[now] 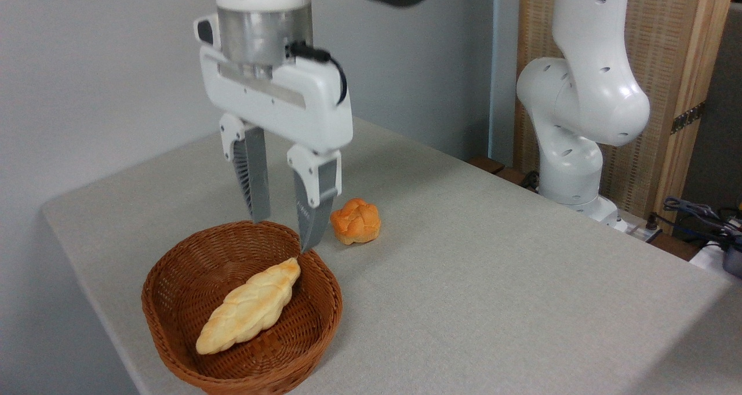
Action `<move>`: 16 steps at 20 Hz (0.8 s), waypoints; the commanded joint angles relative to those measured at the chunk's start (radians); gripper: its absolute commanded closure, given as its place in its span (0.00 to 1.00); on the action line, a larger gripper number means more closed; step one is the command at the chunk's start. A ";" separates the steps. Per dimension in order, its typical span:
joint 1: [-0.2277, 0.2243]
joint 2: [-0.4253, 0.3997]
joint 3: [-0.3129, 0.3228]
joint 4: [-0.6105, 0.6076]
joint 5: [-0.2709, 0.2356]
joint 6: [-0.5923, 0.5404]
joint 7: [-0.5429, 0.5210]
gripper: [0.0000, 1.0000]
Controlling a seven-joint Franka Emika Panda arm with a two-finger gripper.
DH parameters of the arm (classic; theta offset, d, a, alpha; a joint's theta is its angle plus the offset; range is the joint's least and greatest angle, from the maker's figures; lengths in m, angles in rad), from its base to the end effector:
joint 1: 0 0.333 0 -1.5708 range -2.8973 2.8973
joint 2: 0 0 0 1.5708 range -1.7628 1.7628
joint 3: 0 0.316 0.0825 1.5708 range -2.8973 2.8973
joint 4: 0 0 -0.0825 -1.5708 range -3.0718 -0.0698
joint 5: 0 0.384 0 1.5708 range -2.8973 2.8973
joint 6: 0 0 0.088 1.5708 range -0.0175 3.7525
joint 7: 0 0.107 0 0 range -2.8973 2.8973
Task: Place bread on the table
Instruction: 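Lower the open gripper into the basket over the long bread roll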
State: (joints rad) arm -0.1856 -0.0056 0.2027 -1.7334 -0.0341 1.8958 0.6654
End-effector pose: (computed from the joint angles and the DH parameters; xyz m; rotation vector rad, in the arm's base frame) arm 0.5775 0.0077 0.5801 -2.9488 0.9773 -0.2642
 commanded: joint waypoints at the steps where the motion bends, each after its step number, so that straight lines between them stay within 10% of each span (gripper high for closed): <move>1: -0.012 -0.001 0.000 -0.080 -0.001 0.135 0.000 0.00; 9: -0.023 0.105 -0.026 -0.084 -0.208 0.150 -0.007 0.00; 16: -0.021 0.130 -0.083 -0.176 -0.205 0.325 -0.035 0.00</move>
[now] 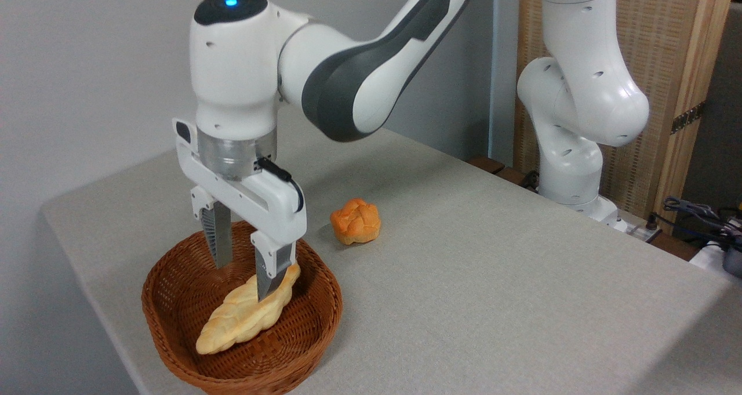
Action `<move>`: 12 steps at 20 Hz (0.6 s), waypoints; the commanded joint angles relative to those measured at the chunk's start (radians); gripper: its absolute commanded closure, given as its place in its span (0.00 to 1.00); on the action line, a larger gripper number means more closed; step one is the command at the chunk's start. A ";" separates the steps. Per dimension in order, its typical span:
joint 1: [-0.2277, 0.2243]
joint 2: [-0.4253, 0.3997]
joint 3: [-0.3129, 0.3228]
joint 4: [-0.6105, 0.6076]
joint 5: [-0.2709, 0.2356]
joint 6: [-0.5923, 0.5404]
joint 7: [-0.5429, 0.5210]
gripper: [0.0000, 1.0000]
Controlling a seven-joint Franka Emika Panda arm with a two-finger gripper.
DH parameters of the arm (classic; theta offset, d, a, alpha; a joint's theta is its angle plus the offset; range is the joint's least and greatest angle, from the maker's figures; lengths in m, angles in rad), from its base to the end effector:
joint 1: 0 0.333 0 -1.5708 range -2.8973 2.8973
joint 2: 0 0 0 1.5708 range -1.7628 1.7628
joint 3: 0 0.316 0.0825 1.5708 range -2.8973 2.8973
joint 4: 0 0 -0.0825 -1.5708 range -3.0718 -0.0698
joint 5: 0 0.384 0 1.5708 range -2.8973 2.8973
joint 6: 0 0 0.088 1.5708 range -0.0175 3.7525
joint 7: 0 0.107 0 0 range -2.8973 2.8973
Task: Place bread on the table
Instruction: 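Lower the open gripper into the basket over the long bread roll, then close the gripper on the middle of the long bread roll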
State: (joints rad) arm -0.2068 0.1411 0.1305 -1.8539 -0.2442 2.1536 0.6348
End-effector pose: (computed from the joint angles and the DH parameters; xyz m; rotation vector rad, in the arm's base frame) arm 0.6114 -0.0598 0.4613 2.8502 -0.8745 0.3111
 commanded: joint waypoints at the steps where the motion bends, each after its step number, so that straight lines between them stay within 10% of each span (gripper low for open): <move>1: 0.000 -0.015 -0.018 -0.059 0.025 0.074 -0.003 0.00; 12: -0.002 -0.005 -0.031 -0.064 0.172 0.074 0.000 0.00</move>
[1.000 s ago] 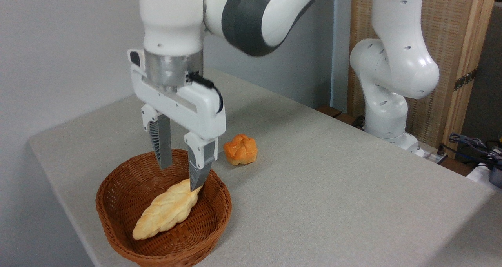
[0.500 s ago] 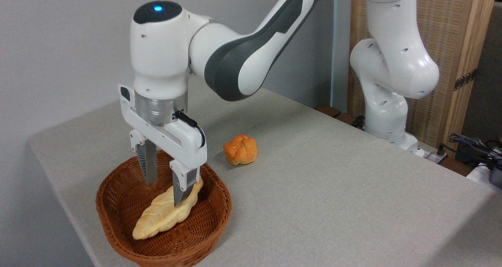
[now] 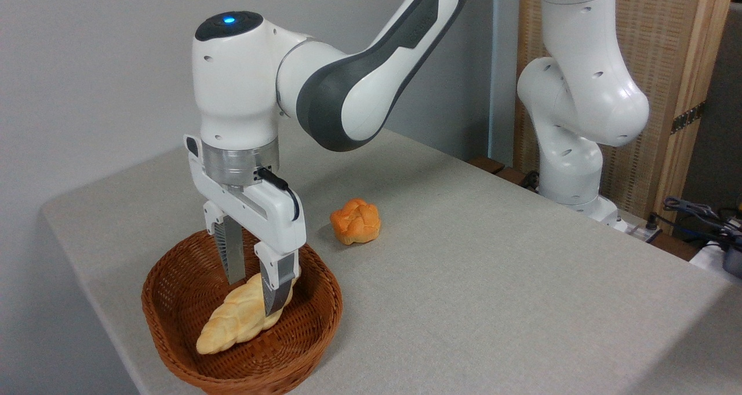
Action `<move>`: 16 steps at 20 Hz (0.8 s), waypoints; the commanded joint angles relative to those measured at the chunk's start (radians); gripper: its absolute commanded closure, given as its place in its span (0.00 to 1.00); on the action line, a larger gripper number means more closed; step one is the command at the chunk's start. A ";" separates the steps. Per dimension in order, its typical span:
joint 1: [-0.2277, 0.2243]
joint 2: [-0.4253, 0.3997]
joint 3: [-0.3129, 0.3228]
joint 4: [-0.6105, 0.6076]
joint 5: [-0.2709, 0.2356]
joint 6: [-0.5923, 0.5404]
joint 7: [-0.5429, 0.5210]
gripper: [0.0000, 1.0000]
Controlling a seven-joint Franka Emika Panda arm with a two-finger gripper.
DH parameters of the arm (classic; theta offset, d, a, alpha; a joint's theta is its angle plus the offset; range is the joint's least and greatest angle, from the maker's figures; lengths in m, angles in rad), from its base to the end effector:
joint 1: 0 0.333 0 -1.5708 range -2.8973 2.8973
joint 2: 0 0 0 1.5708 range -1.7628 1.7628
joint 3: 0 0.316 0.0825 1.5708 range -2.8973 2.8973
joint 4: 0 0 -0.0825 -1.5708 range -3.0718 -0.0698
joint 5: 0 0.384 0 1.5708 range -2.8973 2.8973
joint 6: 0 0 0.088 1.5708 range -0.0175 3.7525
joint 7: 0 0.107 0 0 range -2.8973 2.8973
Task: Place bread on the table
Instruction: 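Close the gripper on the middle of the long bread roll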
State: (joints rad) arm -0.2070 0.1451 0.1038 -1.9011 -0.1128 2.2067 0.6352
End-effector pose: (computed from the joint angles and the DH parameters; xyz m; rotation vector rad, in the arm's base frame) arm 0.6066 -0.0689 0.4404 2.9161 -1.0332 0.2747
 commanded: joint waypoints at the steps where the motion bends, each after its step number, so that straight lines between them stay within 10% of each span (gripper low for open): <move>1: 0.000 -0.009 -0.004 -0.016 0.045 0.019 0.000 0.00; 16: -0.002 0.004 -0.016 -0.033 0.047 0.021 0.001 0.07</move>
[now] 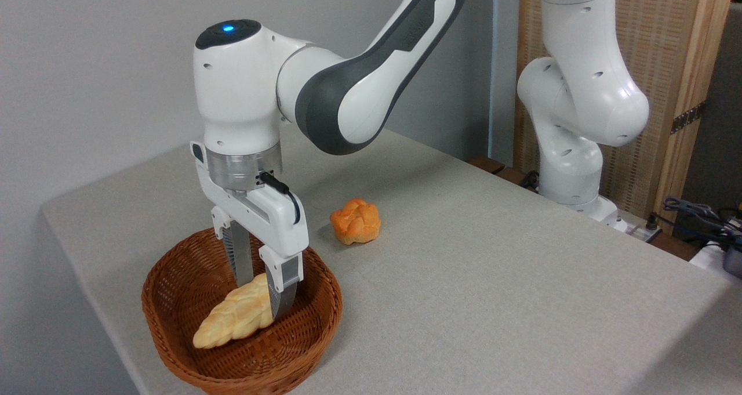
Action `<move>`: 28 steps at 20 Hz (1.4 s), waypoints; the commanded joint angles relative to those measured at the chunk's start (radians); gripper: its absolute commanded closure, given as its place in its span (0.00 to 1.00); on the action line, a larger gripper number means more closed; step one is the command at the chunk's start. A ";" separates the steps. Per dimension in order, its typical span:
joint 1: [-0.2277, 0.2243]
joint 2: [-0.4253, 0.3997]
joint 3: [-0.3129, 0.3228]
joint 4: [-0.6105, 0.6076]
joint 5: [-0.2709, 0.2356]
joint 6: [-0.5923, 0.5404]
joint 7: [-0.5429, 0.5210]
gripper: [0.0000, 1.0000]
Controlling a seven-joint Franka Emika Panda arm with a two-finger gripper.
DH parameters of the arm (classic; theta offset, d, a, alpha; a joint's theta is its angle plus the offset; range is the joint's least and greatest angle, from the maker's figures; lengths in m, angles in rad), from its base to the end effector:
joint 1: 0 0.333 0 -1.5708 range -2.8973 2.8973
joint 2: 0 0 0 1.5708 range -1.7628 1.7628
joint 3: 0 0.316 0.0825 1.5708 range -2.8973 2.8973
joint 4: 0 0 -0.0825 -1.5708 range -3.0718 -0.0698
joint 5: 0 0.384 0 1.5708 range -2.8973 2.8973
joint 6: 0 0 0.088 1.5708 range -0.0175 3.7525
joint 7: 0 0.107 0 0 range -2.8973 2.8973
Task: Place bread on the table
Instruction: 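Close the gripper on the middle of the long bread roll, then lift the bread roll out of the basket and carry it past the orange bun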
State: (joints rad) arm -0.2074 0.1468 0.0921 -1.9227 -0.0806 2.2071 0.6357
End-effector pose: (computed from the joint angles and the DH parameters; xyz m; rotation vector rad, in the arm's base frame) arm 0.6018 -0.0743 0.4288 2.9218 -1.0823 0.2307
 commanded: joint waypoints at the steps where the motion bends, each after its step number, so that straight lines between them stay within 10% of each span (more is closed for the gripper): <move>1: -0.001 0.004 -0.008 -0.012 0.015 0.022 0.001 0.12; 12: -0.001 0.008 -0.012 -0.012 0.013 0.023 -0.001 0.64; 28: 0.000 -0.021 -0.022 -0.001 -0.011 0.019 -0.025 0.82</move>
State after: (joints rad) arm -0.2075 0.1533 0.0730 -1.9181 -0.0809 2.2106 0.6351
